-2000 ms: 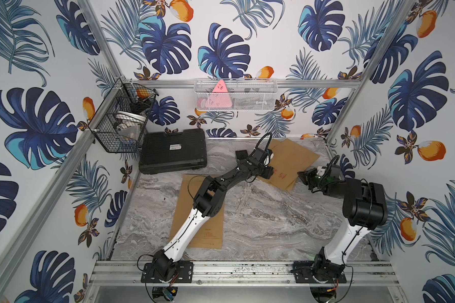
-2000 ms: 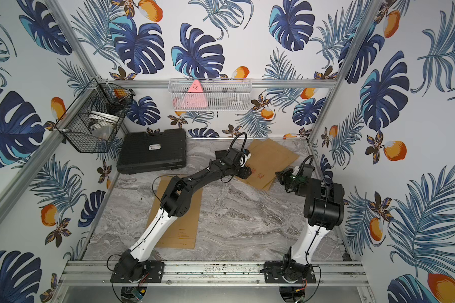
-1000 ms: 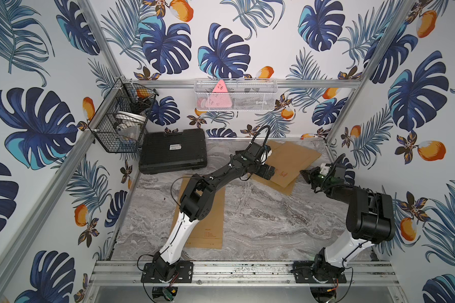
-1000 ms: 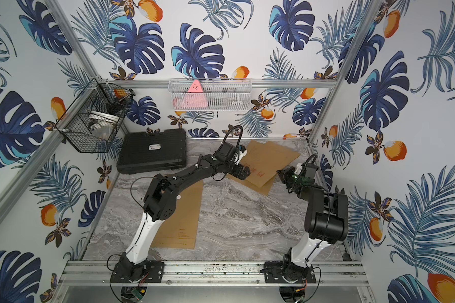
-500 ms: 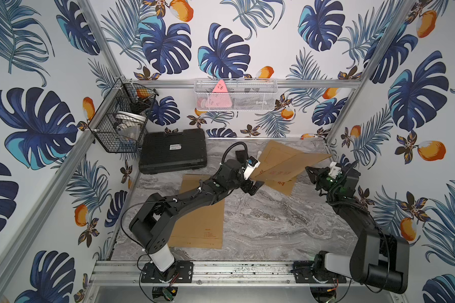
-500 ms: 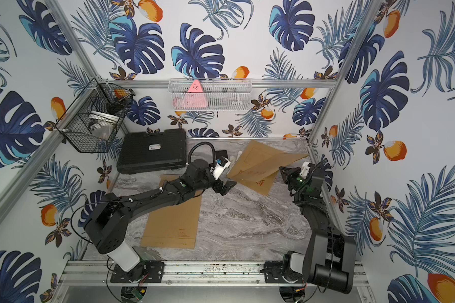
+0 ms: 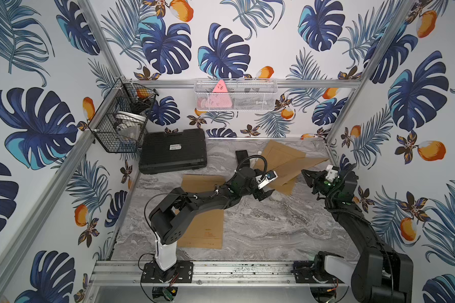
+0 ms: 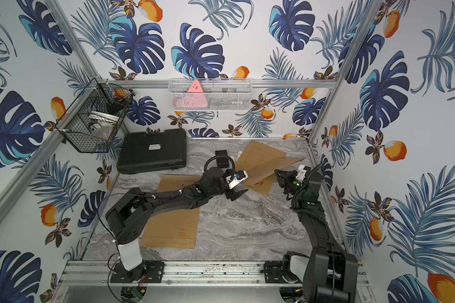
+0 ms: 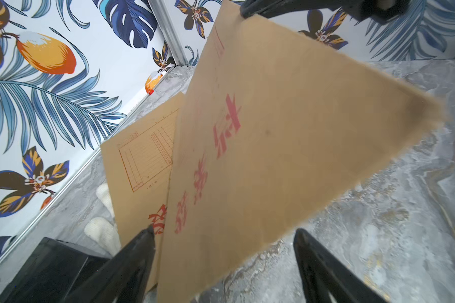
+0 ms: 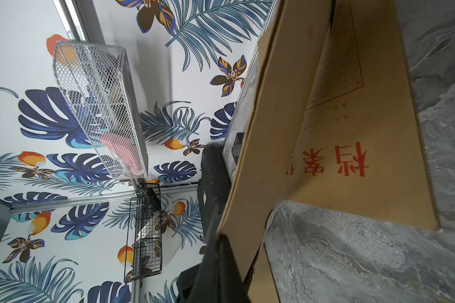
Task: Open the file bag
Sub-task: Pick up the file bag from the file bag.
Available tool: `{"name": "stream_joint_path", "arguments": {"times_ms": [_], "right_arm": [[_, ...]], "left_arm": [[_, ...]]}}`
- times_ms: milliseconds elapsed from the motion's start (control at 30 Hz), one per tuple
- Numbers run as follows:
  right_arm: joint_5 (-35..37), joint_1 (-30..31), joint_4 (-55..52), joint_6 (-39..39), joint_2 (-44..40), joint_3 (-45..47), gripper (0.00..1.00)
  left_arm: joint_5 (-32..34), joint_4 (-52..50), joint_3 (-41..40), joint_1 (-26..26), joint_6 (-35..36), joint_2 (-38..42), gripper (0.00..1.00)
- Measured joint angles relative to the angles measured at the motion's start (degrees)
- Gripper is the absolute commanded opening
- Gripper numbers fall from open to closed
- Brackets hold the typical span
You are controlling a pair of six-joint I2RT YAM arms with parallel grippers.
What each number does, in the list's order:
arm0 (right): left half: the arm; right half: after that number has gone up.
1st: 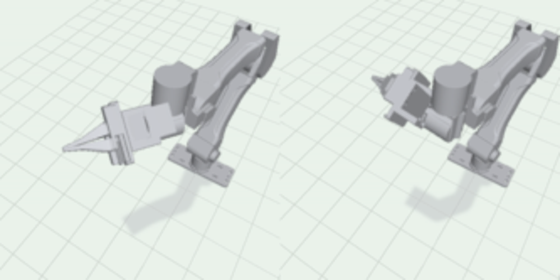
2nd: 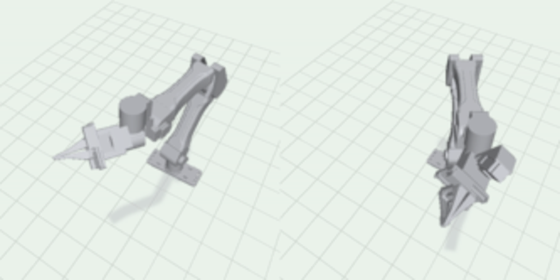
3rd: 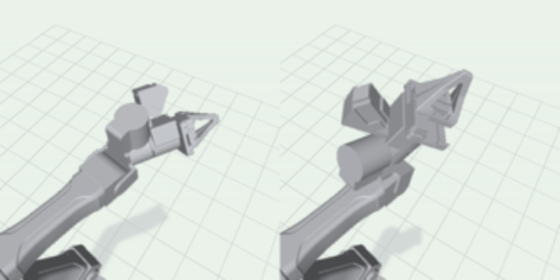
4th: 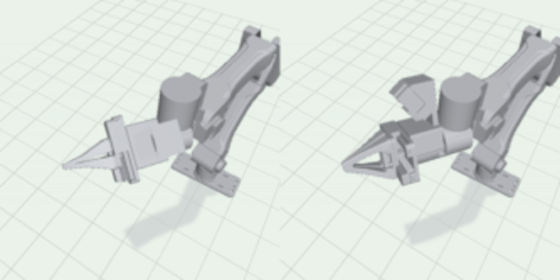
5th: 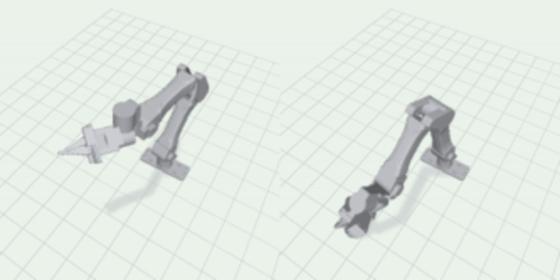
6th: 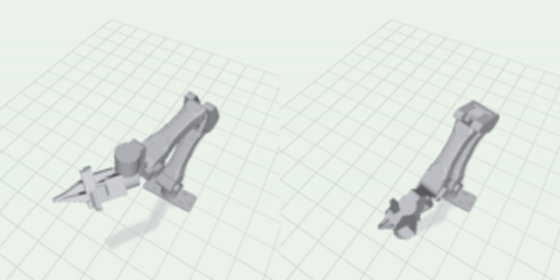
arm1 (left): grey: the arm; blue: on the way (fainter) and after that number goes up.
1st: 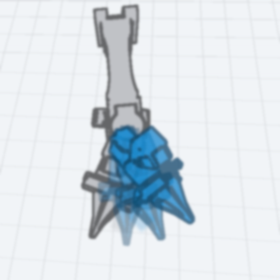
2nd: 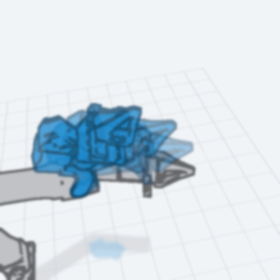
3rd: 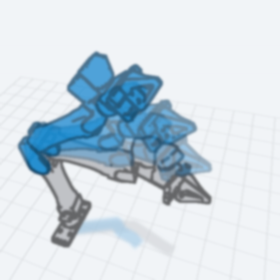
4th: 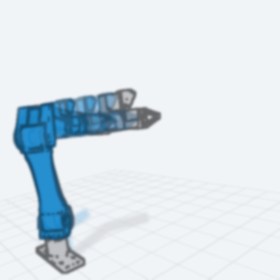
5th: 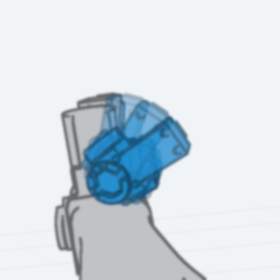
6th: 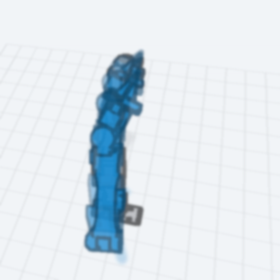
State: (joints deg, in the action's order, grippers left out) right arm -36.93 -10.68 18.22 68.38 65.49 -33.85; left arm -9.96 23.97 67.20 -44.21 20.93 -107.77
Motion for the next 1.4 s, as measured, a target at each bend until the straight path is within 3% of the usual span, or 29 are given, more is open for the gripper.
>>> {"name": "stream_joint_path", "arguments": {"times_ms": [133,267,500,533,600,700,867,1033,1400], "right_arm": [[0.02,0.13,0.0,0.17,-0.17,0.0,0.0],[0.04,0.26,-0.04,0.2,-0.22,0.0,0.0],[0.0,1.29,-1.46,-0.42,-0.11,-2.01,0.0],[0.0,1.66,-1.95,-1.03,-0.13,-2.8,0.06],[0.0,2.62,-3.89,-2.97,-0.83,-5.01,0.28],[0.37,3.56,-6.78,-6.54,-2.82,-7.82,0.5],[3.43,5.46,-12.9,-11.78,-7.17,-12.59,0.69],[7.58,10.01,-17.22,-15.85,-12.15,-15.39,0.8],[7.56,20.06,-26.56,-40.41,-13.94,-29.09,0.8]], "left_arm": [[1.81,-0.04,2.91,-0.07,1.68,-2.23,0.66],[2.47,-0.17,3.37,-0.09,2.91,-2.6,0.43],[1.22,-2.67,0.72,-0.11,2.97,3.13,0.03],[1.07,-3.32,0.61,-0.11,2.93,4.2,0.0],[0.92,-5.51,0.59,-0.11,2.51,6.58,0.0],[1.01,-10.38,1.22,-0.13,2.54,10.23,0.0],[3.96,-23.32,7.21,-0.11,2.62,15.74,0.0],[5.07,-39.19,17.75,-0.11,2.73,18.99,0.0],[3.5,-74.53,39.17,1.18,3.21,17.55,0.0]]}}
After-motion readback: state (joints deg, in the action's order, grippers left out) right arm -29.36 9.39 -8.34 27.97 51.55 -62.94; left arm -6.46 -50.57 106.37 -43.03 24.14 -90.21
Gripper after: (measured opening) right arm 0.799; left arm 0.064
